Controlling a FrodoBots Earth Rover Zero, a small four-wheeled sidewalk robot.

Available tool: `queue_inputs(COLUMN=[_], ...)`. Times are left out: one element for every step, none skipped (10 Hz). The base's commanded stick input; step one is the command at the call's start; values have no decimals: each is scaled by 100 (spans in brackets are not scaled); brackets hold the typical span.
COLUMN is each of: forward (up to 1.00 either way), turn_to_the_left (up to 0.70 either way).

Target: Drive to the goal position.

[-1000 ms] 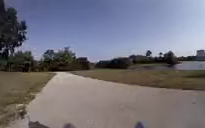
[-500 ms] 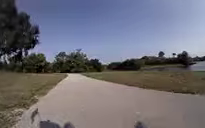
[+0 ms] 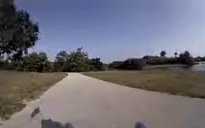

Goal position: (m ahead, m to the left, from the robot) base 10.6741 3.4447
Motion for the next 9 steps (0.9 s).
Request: queue_inputs(forward=[100,100,100,100,100,100,100,100,100], turn_to_the_left=[13,35,40,40,40,40,40,23,4])
